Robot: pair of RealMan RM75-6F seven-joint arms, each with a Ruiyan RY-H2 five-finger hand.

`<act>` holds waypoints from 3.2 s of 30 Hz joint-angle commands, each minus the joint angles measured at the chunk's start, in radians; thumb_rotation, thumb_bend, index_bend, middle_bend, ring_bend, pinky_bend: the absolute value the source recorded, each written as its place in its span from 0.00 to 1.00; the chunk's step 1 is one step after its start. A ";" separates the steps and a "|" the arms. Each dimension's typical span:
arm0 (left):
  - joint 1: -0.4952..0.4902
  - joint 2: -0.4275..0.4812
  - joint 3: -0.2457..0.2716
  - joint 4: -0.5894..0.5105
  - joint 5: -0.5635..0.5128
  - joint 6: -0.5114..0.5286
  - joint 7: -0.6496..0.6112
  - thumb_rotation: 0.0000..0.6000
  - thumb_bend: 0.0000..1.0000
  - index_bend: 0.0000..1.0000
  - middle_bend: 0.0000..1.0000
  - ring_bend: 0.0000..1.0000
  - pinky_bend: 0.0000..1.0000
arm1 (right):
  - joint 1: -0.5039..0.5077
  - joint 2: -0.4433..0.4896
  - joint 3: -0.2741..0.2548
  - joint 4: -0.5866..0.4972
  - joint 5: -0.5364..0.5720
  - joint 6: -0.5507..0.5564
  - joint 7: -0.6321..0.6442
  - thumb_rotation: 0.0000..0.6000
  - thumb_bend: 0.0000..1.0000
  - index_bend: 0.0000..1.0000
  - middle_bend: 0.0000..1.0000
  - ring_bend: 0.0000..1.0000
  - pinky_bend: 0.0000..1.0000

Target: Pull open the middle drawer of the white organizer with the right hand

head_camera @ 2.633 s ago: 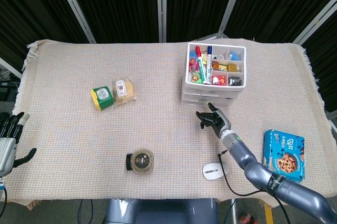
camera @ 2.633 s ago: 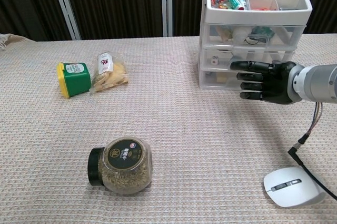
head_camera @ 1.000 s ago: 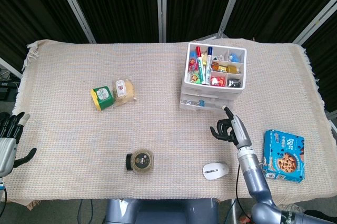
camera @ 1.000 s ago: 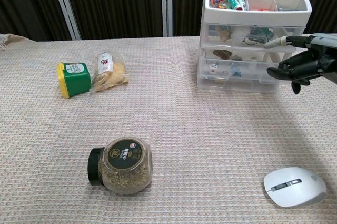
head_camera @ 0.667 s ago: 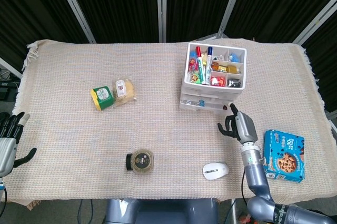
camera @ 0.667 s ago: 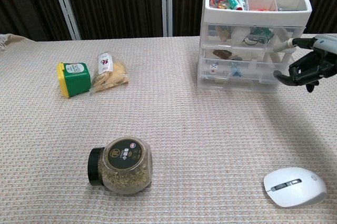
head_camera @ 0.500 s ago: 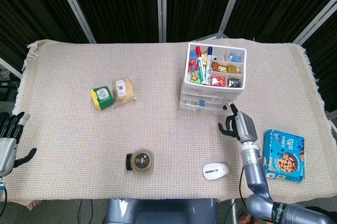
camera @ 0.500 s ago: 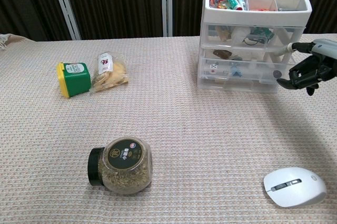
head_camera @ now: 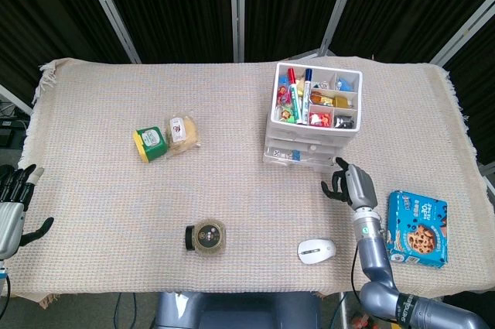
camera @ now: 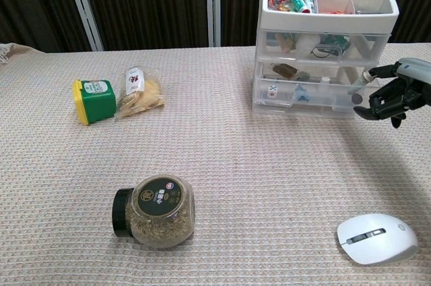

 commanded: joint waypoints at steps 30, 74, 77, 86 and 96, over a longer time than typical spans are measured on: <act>0.001 -0.001 0.000 -0.001 0.000 0.002 0.006 1.00 0.29 0.00 0.00 0.00 0.00 | -0.121 0.085 -0.134 -0.138 -0.237 0.049 0.102 1.00 0.30 0.38 0.79 0.83 0.66; 0.000 0.001 0.000 -0.001 -0.001 -0.002 -0.004 1.00 0.29 0.00 0.00 0.00 0.00 | 0.125 0.123 -0.007 -0.134 -0.076 -0.004 -0.430 1.00 0.01 0.58 1.00 1.00 0.74; 0.000 0.001 0.000 -0.002 -0.002 -0.002 -0.003 1.00 0.29 0.00 0.00 0.00 0.00 | 0.146 0.115 -0.017 -0.099 -0.090 -0.018 -0.437 1.00 0.01 0.59 1.00 1.00 0.74; 0.000 0.001 -0.001 -0.003 -0.004 -0.003 -0.001 1.00 0.29 0.00 0.00 0.00 0.00 | 0.184 0.089 -0.042 0.009 -0.145 -0.053 -0.406 1.00 0.08 0.56 1.00 1.00 0.74; 0.000 0.001 -0.001 -0.005 -0.005 -0.003 0.001 1.00 0.29 0.00 0.00 0.00 0.00 | 0.218 0.096 -0.070 0.084 -0.176 -0.124 -0.371 1.00 0.08 0.54 1.00 1.00 0.74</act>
